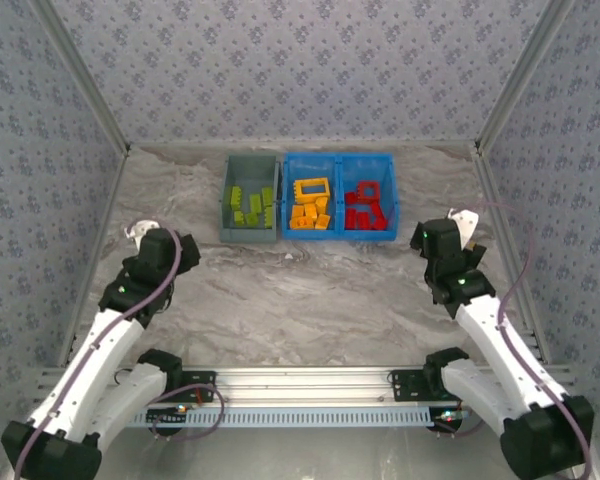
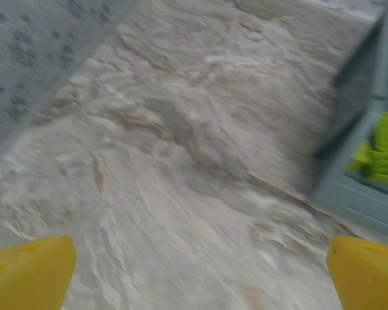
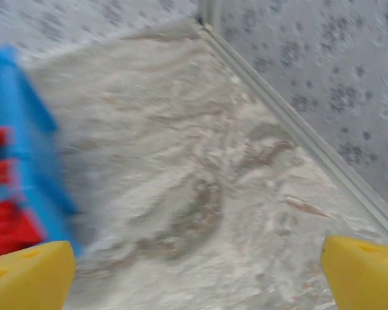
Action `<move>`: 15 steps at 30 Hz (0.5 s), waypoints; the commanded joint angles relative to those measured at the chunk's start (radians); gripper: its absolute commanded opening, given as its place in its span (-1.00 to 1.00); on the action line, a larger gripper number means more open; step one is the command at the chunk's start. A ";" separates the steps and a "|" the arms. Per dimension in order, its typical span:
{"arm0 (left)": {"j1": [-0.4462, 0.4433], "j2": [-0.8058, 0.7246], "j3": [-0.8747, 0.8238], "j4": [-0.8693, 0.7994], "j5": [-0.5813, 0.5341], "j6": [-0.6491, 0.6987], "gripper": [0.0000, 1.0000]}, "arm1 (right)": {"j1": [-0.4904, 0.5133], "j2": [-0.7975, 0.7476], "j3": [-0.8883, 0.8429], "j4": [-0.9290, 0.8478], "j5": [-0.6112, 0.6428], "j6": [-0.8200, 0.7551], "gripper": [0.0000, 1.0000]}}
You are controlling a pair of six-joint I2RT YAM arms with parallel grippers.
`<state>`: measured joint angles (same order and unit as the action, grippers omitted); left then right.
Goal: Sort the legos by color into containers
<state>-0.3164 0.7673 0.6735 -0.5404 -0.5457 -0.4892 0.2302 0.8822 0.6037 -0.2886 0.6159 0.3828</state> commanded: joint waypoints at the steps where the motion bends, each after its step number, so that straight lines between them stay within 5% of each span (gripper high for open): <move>1: 0.065 0.057 -0.063 0.336 -0.118 0.216 0.99 | -0.083 0.055 -0.113 0.325 -0.045 -0.129 1.00; 5: 0.180 0.189 -0.127 0.488 0.036 0.267 0.99 | -0.125 0.172 -0.166 0.472 -0.091 -0.182 1.00; 15: 0.278 0.574 -0.191 0.969 0.151 0.349 0.99 | -0.203 0.503 -0.141 0.807 -0.241 -0.279 1.00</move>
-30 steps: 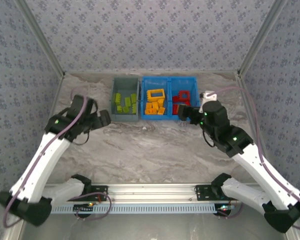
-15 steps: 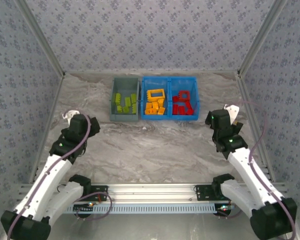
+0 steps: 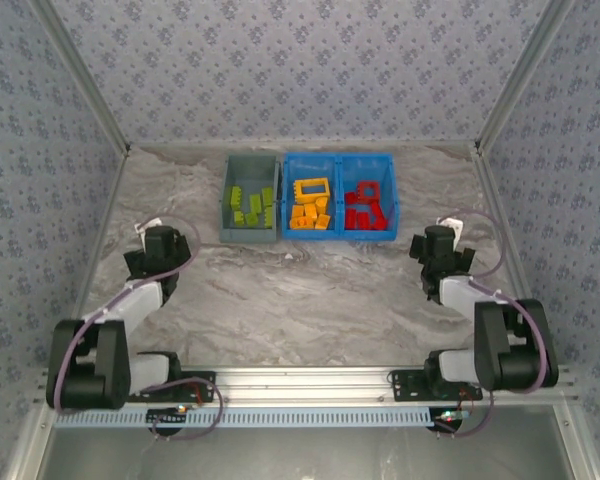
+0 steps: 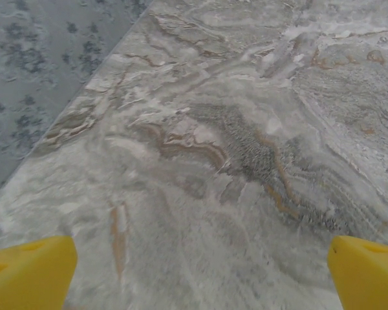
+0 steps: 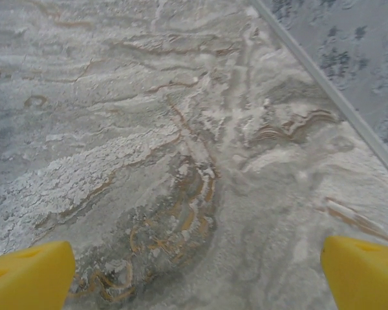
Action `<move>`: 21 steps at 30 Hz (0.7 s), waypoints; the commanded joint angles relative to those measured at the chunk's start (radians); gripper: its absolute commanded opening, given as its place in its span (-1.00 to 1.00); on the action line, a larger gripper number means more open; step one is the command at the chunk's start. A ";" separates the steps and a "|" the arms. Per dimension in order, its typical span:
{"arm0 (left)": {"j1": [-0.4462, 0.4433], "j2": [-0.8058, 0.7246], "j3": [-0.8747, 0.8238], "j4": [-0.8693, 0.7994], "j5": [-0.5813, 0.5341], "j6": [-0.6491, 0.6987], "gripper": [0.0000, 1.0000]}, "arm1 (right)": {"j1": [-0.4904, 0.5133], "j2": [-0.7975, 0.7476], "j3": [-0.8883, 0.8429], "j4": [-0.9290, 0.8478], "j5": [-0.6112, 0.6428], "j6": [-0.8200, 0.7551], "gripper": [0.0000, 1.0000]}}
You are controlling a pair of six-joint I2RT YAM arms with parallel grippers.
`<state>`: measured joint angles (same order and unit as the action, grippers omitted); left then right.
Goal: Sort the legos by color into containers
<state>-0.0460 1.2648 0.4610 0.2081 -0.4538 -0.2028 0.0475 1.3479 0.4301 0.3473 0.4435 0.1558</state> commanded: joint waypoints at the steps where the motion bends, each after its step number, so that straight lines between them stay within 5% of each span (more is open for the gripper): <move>1: 0.013 0.111 0.025 0.263 0.076 0.074 0.99 | -0.027 0.060 0.044 0.201 -0.085 -0.074 1.00; 8: 0.030 0.226 -0.022 0.519 0.213 0.136 0.99 | -0.038 0.122 -0.028 0.410 -0.181 -0.137 1.00; 10: 0.021 0.289 -0.136 0.820 0.202 0.154 0.99 | -0.038 0.107 -0.084 0.494 -0.194 -0.142 1.00; 14: 0.028 0.269 -0.121 0.756 0.183 0.133 0.99 | -0.046 0.178 -0.137 0.659 -0.221 -0.148 1.00; 15: 0.028 0.260 -0.068 0.632 0.194 0.132 0.99 | -0.042 0.200 -0.135 0.685 -0.210 -0.153 1.00; 17: 0.037 0.269 -0.082 0.671 0.194 0.123 0.99 | -0.051 0.171 -0.060 0.491 -0.235 -0.139 1.00; 21: 0.038 0.265 -0.077 0.649 0.196 0.121 0.99 | -0.045 0.176 -0.069 0.522 -0.197 -0.138 1.00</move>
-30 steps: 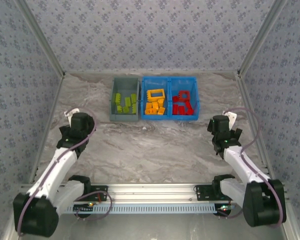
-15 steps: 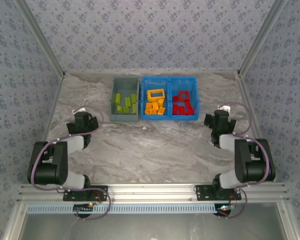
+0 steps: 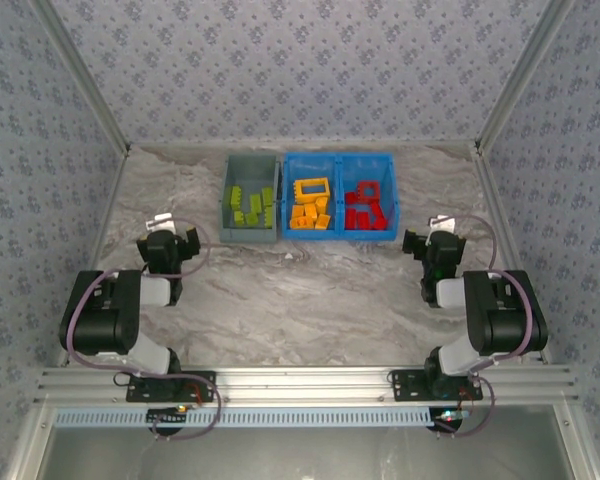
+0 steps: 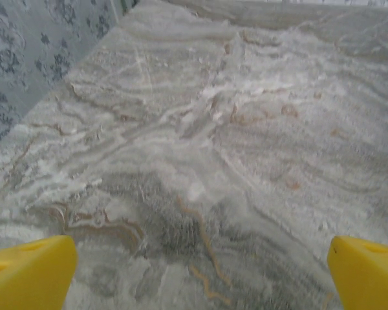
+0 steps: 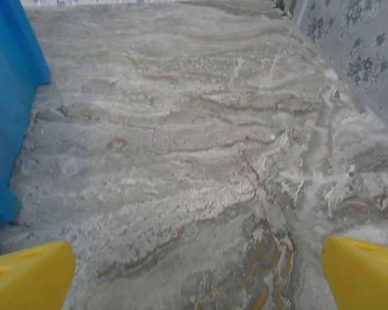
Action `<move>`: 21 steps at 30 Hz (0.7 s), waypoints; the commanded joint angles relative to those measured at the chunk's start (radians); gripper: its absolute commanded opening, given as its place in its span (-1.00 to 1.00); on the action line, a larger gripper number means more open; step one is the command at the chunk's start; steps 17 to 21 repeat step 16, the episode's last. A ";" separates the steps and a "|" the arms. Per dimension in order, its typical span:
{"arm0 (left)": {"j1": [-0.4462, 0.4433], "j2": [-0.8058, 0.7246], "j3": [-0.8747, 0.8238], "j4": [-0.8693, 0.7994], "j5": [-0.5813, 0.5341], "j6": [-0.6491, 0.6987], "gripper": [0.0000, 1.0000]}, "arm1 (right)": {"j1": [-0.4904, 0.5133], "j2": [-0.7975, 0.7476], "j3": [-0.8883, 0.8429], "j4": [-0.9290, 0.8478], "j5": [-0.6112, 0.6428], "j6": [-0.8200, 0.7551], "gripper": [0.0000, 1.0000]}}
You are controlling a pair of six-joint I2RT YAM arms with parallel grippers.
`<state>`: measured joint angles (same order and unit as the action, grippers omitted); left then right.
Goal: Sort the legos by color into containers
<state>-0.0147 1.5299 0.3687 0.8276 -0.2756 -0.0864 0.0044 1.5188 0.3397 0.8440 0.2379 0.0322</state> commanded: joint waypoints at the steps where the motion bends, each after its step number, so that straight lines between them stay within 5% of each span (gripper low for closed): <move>1: 0.007 0.000 0.015 0.039 0.017 0.006 0.99 | 0.000 0.000 0.023 0.006 0.012 -0.010 1.00; 21: 0.005 0.001 0.017 0.029 0.018 0.007 0.99 | 0.003 0.004 0.022 0.024 0.017 -0.016 1.00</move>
